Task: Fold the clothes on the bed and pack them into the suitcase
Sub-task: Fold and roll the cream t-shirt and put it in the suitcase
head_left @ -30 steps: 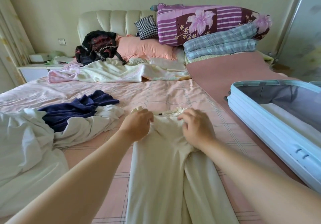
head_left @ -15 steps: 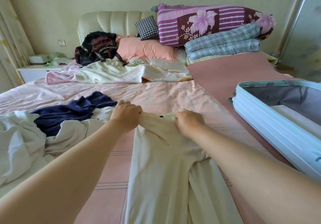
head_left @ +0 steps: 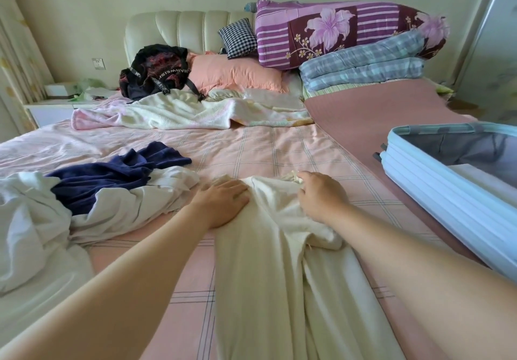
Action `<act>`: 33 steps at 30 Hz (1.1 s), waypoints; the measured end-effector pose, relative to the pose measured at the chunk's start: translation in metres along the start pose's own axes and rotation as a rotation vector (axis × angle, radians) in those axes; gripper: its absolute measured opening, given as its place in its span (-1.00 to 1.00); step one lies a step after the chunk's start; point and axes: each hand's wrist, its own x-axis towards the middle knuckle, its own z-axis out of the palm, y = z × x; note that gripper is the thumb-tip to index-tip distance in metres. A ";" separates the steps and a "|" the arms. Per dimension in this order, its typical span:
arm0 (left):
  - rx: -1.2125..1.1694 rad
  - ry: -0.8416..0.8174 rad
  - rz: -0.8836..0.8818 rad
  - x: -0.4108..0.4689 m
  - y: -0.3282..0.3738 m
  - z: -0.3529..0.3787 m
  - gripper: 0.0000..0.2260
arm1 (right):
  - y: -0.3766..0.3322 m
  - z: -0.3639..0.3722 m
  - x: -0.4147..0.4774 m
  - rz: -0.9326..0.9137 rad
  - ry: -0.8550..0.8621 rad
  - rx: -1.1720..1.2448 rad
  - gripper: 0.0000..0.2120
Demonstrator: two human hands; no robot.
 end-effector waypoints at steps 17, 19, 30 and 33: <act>-0.169 0.195 0.167 -0.091 0.075 -0.001 -0.42 | 0.028 -0.026 -0.090 -0.581 0.175 0.003 -0.56; -0.124 0.066 0.155 -0.099 0.068 0.008 -0.34 | 0.025 -0.027 -0.097 -0.511 0.021 0.029 -0.48; -0.134 0.023 0.043 -0.186 0.095 -0.029 -0.55 | -0.024 -0.073 -0.186 -0.275 -0.096 0.119 -0.49; -0.181 0.197 0.077 -0.235 0.110 -0.040 -0.76 | -0.048 -0.090 -0.233 -0.267 -0.094 0.198 -0.63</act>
